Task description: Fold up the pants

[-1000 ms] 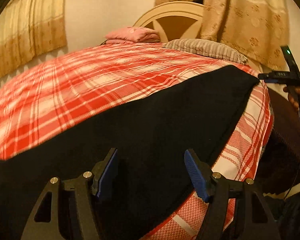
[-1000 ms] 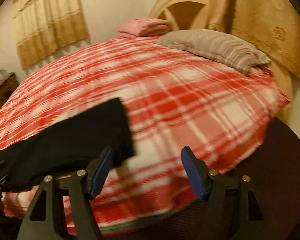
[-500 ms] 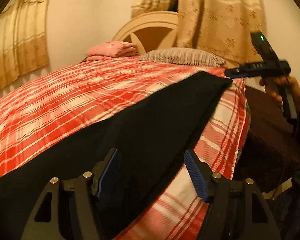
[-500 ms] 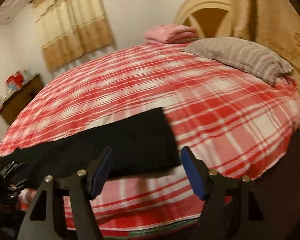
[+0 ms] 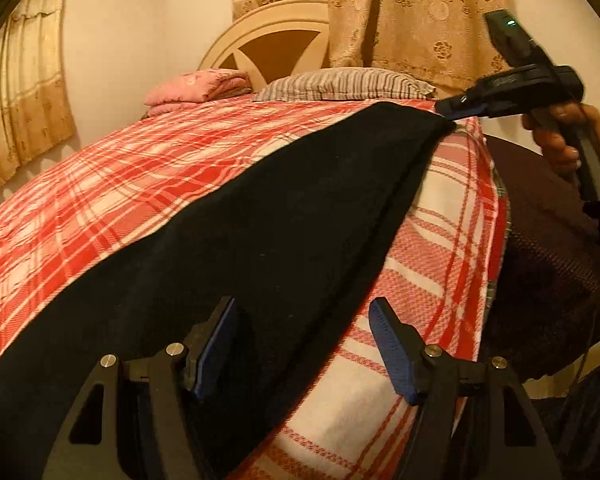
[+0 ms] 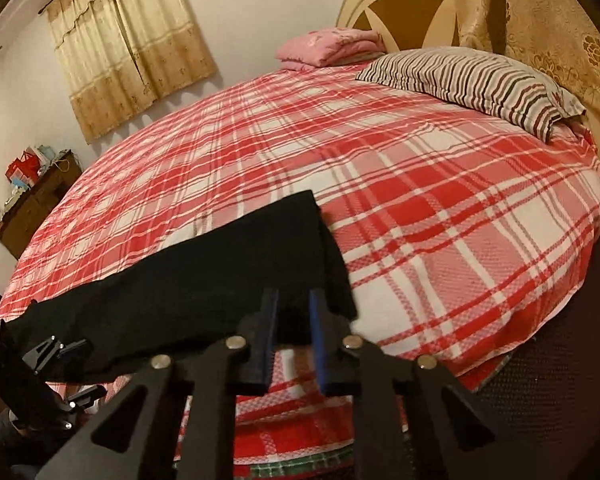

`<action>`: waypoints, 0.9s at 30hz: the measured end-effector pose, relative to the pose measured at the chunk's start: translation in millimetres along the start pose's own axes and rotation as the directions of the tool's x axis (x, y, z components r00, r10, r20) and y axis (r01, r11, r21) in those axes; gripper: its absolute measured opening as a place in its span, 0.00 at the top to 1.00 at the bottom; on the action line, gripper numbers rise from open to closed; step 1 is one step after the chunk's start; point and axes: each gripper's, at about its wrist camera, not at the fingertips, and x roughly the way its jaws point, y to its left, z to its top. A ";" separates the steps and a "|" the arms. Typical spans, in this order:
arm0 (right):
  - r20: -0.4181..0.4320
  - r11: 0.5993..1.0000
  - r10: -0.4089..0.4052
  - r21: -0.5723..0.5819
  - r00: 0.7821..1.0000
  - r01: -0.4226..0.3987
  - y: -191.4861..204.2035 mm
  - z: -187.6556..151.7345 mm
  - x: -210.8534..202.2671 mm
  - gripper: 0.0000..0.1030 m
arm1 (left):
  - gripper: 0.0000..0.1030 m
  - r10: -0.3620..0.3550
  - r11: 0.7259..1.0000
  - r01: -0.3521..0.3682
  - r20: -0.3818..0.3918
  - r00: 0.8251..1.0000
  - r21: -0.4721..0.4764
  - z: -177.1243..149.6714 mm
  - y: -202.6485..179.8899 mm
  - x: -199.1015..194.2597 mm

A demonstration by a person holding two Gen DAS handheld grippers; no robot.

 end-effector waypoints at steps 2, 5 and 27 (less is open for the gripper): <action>0.006 0.999 0.044 -0.004 0.999 -0.044 5.4 0.4 -4.9 0.39 | 0.33 0.009 1.000 -0.009 0.024 1.000 -0.021 1.8 4.0 -6.5; 0.001 0.986 0.165 0.002 0.986 -0.165 18.4 -0.8 -9.9 0.32 | 0.33 0.015 1.000 -0.015 0.012 1.000 -0.007 3.1 4.8 -4.6; -0.019 0.988 0.142 0.061 0.990 -0.140 28.6 -4.0 20.5 0.90 | 0.92 -0.084 0.996 0.084 0.012 0.996 0.028 6.7 -4.4 -2.8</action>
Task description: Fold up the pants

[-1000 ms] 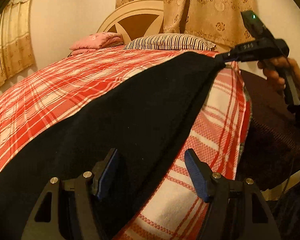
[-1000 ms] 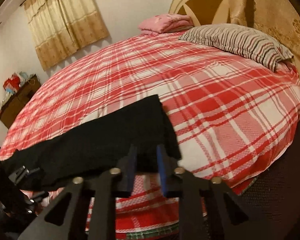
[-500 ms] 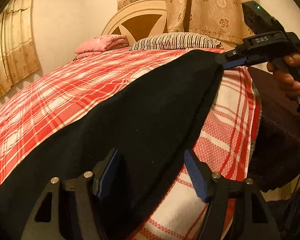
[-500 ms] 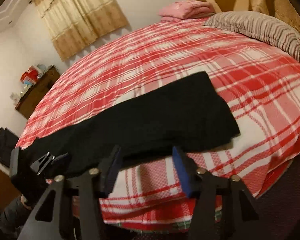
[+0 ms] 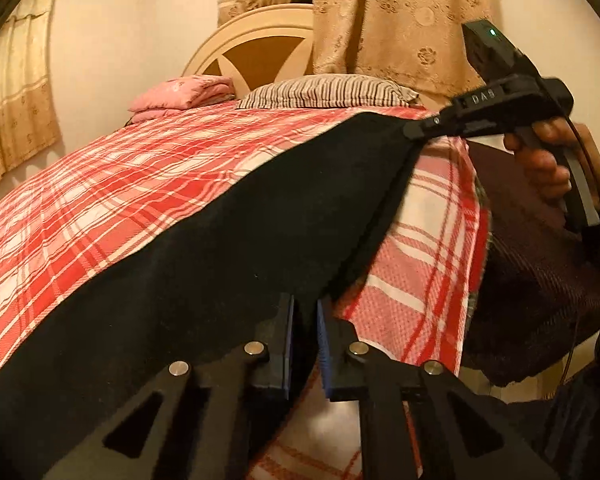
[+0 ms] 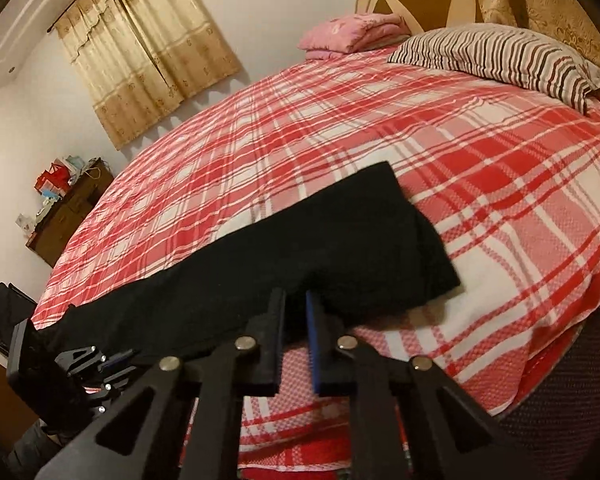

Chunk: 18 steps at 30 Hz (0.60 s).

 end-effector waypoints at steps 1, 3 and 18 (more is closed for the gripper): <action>0.001 1.000 -0.004 -0.003 1.000 0.004 -0.7 -0.2 -1.7 0.91 | 0.92 -0.011 1.000 0.011 0.000 1.000 -0.002 -0.9 -0.7 -0.6; 0.008 1.000 -0.017 -0.008 1.000 0.017 -2.8 -0.2 -6.4 0.92 | 0.93 -0.035 0.999 0.035 0.024 0.999 0.000 -2.7 -3.5 -5.7; 0.123 0.995 -0.057 -0.075 0.991 0.066 -8.1 31.1 -30.5 0.50 | 0.98 -0.037 0.999 0.037 0.093 0.995 0.010 1.9 -5.9 -25.2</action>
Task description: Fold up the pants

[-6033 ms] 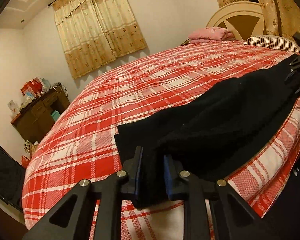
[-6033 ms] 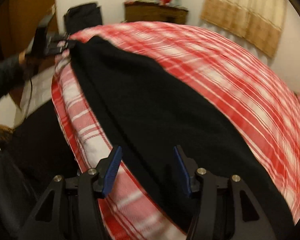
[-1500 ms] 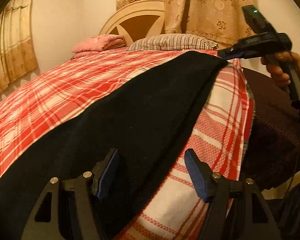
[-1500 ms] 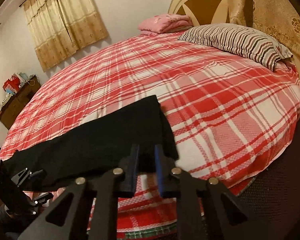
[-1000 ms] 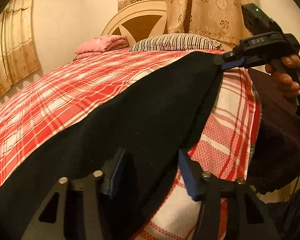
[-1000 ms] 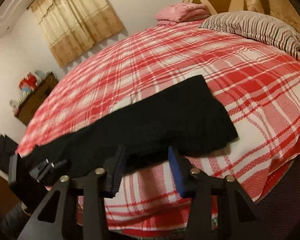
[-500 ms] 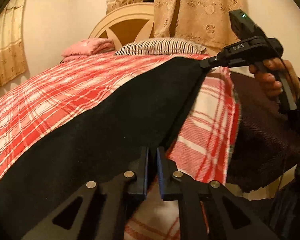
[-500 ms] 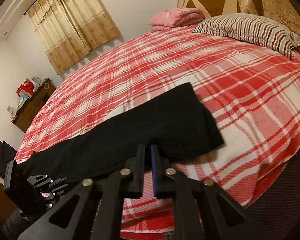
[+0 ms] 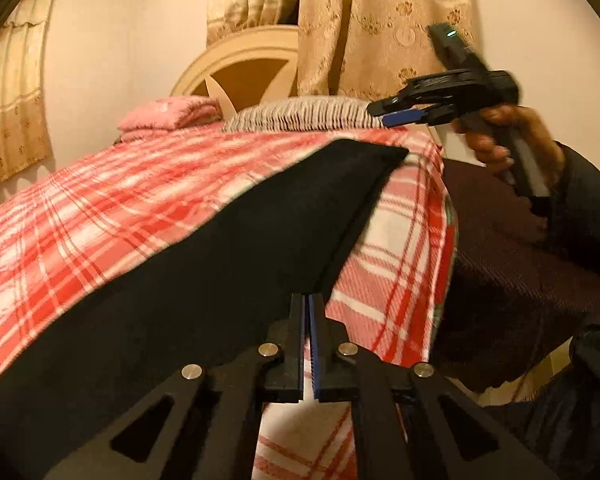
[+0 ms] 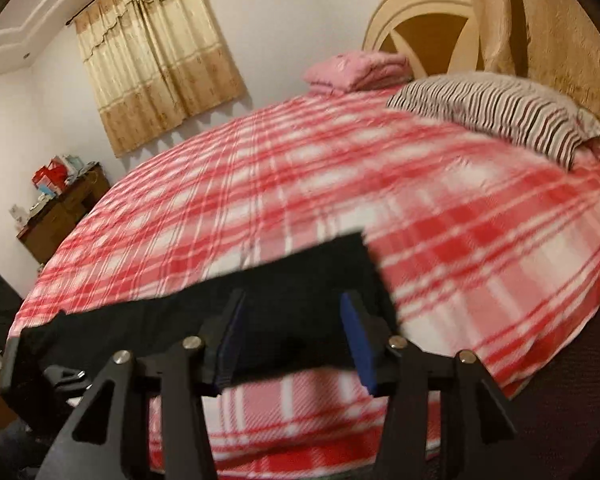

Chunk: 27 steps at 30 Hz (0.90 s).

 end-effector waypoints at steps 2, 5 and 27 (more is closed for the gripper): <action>-0.006 0.999 -0.039 0.018 0.999 0.039 -14.4 17.2 10.2 0.50 | 0.98 0.012 1.000 -0.012 0.010 1.000 -0.020 2.0 5.7 0.4; -0.083 0.998 -0.024 0.053 0.996 0.029 -33.3 38.0 43.6 0.49 | 0.98 0.031 0.998 -0.032 -0.023 0.999 -0.052 -2.2 14.2 10.2; -0.128 0.989 -0.145 -0.035 0.981 0.142 -34.5 40.5 78.6 0.44 | 0.82 0.139 0.980 -0.140 -0.018 0.990 -0.139 -6.5 21.0 -12.9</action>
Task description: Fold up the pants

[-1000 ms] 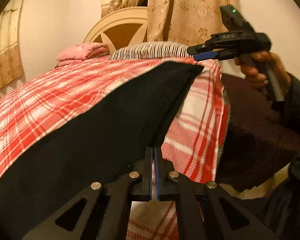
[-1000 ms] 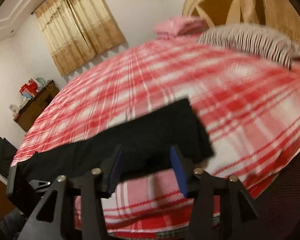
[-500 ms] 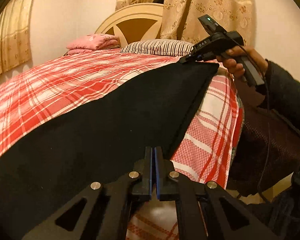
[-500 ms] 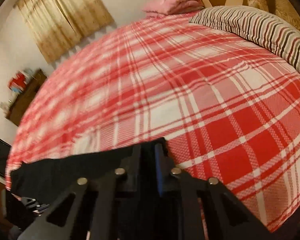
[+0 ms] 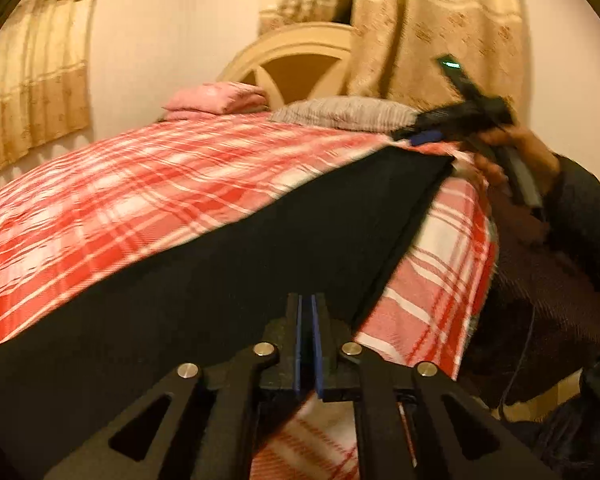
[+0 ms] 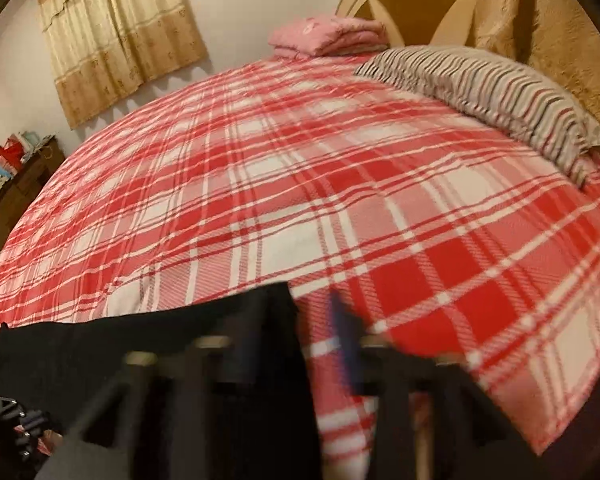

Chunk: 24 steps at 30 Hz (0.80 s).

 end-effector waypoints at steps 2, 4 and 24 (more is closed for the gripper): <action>0.043 0.999 -0.001 -0.037 0.999 0.003 10.1 -3.3 -17.6 0.44 | 0.25 0.081 0.997 -0.081 0.019 0.997 -0.016 -0.7 5.8 -5.1; 0.084 0.993 0.042 -0.114 0.996 -0.032 35.2 -12.7 -39.9 0.44 | 0.03 0.195 0.980 -0.190 0.097 0.976 -0.055 -3.7 11.7 -18.3; -0.060 0.846 -0.127 -0.528 0.990 0.077 138.5 -94.0 -37.2 0.44 | 0.03 0.572 0.785 -0.541 0.018 0.820 -0.302 -46.7 133.6 -115.2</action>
